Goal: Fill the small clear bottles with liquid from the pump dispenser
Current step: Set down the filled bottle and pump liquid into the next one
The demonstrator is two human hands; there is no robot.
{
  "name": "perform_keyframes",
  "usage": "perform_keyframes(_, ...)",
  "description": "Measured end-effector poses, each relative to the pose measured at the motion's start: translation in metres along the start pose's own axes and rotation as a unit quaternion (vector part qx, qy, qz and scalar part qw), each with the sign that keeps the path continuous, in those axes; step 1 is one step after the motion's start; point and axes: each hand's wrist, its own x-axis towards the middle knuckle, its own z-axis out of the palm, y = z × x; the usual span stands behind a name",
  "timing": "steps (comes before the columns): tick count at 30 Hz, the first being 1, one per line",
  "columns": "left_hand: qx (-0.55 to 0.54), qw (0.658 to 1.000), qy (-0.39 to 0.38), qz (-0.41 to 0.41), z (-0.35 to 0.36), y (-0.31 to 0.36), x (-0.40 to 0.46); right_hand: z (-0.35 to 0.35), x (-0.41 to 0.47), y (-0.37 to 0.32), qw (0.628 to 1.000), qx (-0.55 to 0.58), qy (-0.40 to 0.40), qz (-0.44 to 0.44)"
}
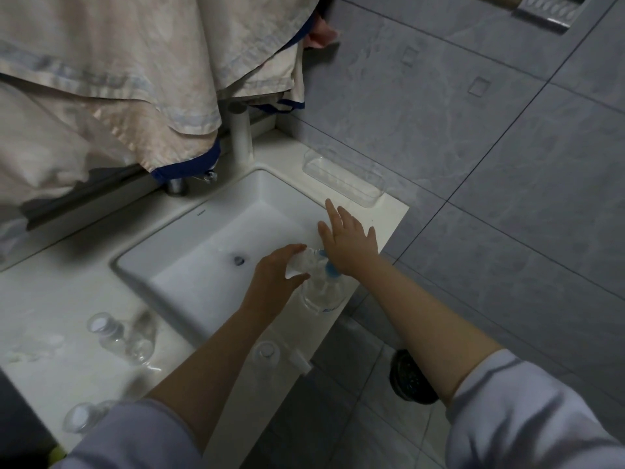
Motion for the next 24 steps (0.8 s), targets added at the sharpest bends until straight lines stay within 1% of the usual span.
perform_keyframes(2,-0.003,1.0,-0.012,0.005,0.001,0.0,-0.001,0.004,-0.002,0.0,1.0,0.006,-0.008,0.009)
perform_keyframes(4,-0.022,1.0,0.004,-0.01,0.002,-0.001,-0.003,0.008,-0.002,-0.001,1.0,0.003,-0.024,0.014)
perform_keyframes(6,-0.021,0.999,0.04,0.01,0.003,-0.001,-0.004,0.01,-0.003,0.0,1.0,-0.002,-0.025,0.018)
perform_keyframes(9,-0.002,0.999,0.022,0.04,0.003,-0.001,-0.001,0.005,-0.001,0.0,1.0,-0.007,-0.026,0.011)
perform_keyframes(11,-0.017,0.999,0.023,0.018,0.001,0.001,-0.003,0.002,0.0,0.0,1.0,-0.017,-0.011,-0.001)
perform_keyframes(13,-0.032,0.999,0.041,0.01,-0.002,0.003,-0.004,0.0,0.0,-0.001,1.0,-0.008,0.005,-0.002)
perform_keyframes(16,-0.002,1.0,-0.002,0.019,0.0,0.004,-0.001,0.005,-0.002,-0.002,1.0,0.009,0.003,0.015)
perform_keyframes(17,0.01,1.0,-0.005,0.021,0.001,0.003,0.001,0.006,-0.002,-0.002,1.0,0.006,-0.004,0.018)
perform_keyframes(19,0.01,0.999,0.021,0.028,0.003,0.0,0.002,0.009,-0.002,-0.001,1.0,0.002,-0.02,0.022)
perform_keyframes(21,0.002,0.999,0.02,0.036,0.004,0.0,-0.001,0.01,-0.002,0.0,1.0,-0.001,-0.022,0.018)
perform_keyframes(24,-0.007,0.999,-0.049,0.013,0.001,0.0,0.001,0.004,-0.001,0.002,1.0,-0.006,-0.013,0.003)
